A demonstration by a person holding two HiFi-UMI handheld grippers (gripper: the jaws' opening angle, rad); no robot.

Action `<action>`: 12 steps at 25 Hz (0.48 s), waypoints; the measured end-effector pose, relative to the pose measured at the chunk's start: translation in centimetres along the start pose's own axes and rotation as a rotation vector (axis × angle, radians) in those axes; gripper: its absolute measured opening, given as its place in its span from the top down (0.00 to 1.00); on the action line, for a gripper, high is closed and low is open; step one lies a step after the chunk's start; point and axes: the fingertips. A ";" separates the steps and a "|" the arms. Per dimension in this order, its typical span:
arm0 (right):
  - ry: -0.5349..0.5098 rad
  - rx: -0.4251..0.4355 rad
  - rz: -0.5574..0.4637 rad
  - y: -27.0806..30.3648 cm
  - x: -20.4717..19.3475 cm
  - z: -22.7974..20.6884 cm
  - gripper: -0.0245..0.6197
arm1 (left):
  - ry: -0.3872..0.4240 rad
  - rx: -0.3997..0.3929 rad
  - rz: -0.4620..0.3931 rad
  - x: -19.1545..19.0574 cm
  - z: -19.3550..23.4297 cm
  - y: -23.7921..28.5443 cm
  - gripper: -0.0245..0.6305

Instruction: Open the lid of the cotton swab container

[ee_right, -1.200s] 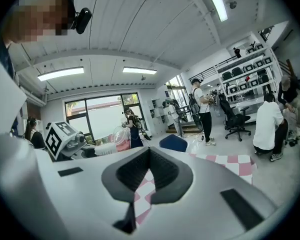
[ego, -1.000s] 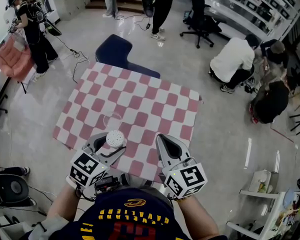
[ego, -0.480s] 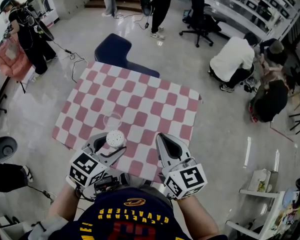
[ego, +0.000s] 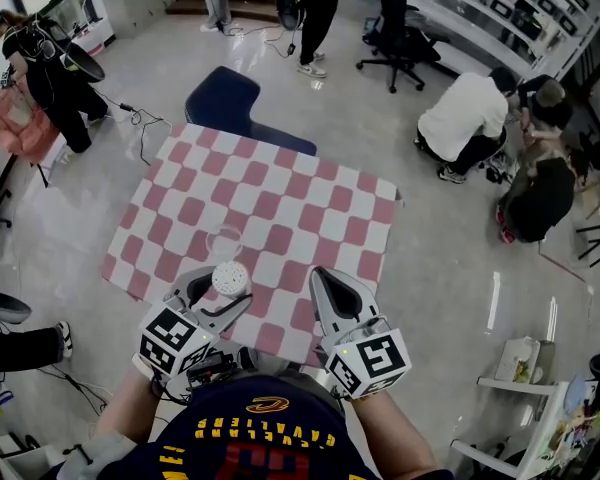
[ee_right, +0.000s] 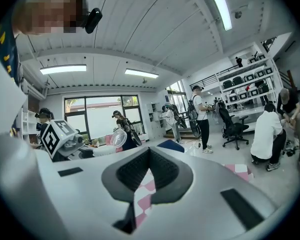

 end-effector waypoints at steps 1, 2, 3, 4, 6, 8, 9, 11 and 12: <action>-0.001 0.001 0.000 0.0 0.0 0.0 0.95 | 0.000 0.000 -0.001 0.1 0.0 0.0 0.58; -0.003 0.003 0.000 0.0 0.0 0.0 0.95 | 0.000 0.000 -0.002 0.1 -0.1 0.1 0.58; -0.006 0.004 0.002 0.0 0.0 0.0 0.95 | 0.000 0.000 -0.002 0.1 -0.1 0.1 0.58; -0.008 0.006 0.003 -0.1 0.0 0.0 0.95 | 0.000 0.000 -0.002 0.2 -0.1 0.1 0.58; -0.009 0.008 0.005 -0.1 -0.1 0.1 0.95 | 0.001 0.000 -0.001 0.2 -0.2 0.1 0.58; -0.008 0.008 0.006 -0.1 -0.1 0.1 0.95 | 0.002 0.001 -0.001 0.2 -0.2 0.1 0.58; -0.007 0.008 0.006 -0.1 0.0 0.1 0.95 | 0.002 0.001 -0.001 0.3 -0.2 0.1 0.58; -0.005 0.007 0.007 -0.2 0.0 0.0 0.95 | 0.002 0.000 -0.002 0.4 -0.2 0.1 0.58; -0.004 0.008 0.007 -0.2 0.0 0.0 0.95 | 0.003 0.000 -0.002 0.4 -0.2 0.1 0.58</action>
Point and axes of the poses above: the fingertips, and each gripper's own axes: y forward along the fingers, z to its left, x out of its top, and after that the axes turned 15 degrees about -x, right-handed
